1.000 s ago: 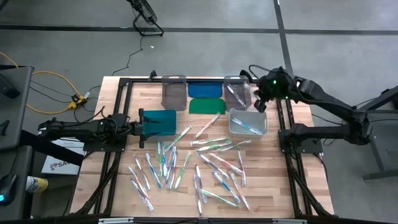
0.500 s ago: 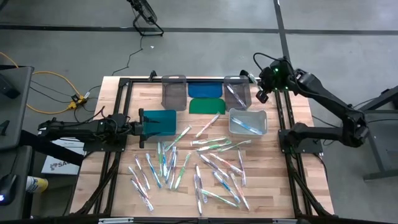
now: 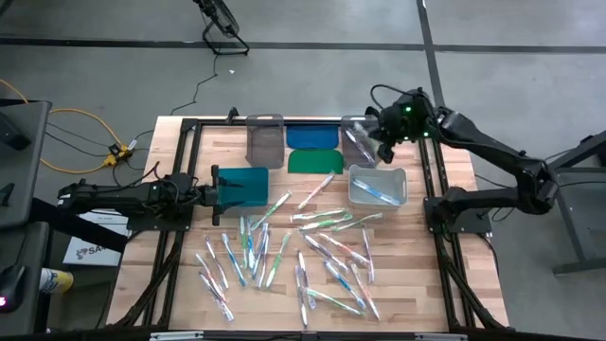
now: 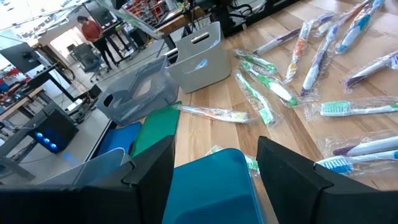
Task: Pick & Place Toothbrushes
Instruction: Put the green toothbrush into the left black bin
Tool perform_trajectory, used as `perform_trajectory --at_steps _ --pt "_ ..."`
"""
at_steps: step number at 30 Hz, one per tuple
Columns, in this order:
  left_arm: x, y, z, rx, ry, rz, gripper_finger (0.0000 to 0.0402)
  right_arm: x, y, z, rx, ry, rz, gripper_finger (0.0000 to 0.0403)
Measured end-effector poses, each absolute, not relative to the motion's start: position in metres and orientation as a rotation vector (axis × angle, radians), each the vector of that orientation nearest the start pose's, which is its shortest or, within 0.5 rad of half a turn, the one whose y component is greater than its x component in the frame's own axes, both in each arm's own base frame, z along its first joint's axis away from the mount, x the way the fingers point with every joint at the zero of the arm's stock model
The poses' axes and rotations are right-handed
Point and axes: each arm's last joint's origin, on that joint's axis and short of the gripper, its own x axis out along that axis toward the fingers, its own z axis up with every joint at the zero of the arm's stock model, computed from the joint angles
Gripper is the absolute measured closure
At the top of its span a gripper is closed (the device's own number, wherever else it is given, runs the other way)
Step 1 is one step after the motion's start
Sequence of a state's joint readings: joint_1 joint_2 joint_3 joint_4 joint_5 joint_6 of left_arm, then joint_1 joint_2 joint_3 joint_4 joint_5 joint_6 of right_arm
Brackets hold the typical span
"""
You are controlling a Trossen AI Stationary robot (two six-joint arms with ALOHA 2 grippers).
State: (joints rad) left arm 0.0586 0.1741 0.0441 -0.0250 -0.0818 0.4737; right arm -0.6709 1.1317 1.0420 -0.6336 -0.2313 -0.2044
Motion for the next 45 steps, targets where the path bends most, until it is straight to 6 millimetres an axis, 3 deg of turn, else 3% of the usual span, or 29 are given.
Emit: perform_trajectory --at_steps 7,14,26,38,45 --pt "0.106 0.009 0.162 0.474 0.185 0.101 0.0183 0.221 -0.115 0.306 0.117 0.706 -0.288 0.04" --pt "0.106 0.009 0.162 0.474 0.186 0.101 0.0183 0.242 -0.088 0.308 0.122 0.648 -0.287 0.04" --pt "0.106 0.009 0.165 0.462 0.154 0.111 0.0183 0.253 -0.058 0.312 0.11 0.602 -0.316 0.0401" --pt "0.107 0.01 0.172 0.475 0.097 0.187 0.0183 0.261 -0.053 0.287 0.122 0.457 -0.301 0.0401" --pt "0.107 0.011 0.179 0.519 0.031 0.21 0.0183 0.265 -0.053 0.286 0.094 0.378 -0.27 0.0401"
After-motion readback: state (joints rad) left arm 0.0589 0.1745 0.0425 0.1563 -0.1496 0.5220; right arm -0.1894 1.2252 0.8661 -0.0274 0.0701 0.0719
